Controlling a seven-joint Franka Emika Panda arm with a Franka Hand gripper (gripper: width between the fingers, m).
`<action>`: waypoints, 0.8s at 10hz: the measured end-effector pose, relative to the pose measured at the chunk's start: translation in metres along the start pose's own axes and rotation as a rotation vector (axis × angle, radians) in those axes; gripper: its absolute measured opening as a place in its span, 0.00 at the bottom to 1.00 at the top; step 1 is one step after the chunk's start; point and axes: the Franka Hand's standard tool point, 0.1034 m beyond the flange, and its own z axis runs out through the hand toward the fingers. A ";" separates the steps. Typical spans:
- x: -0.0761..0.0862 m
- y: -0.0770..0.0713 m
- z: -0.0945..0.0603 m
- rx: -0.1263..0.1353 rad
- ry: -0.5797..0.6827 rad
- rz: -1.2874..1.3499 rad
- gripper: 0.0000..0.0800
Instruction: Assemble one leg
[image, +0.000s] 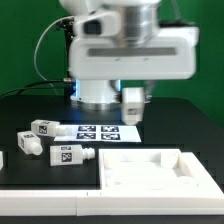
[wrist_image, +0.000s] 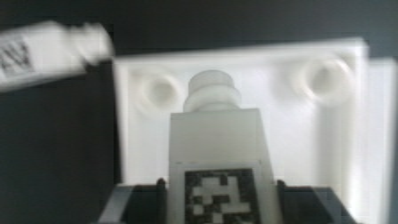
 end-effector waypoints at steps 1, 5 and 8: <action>0.012 -0.011 -0.007 0.010 0.101 0.001 0.36; 0.016 -0.015 -0.006 0.025 0.383 0.007 0.36; 0.032 -0.042 0.011 0.032 0.613 -0.062 0.36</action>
Offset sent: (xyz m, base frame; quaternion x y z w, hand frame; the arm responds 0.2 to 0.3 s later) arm 0.0000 0.0000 0.0000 0.0000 0.1938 0.0000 0.9810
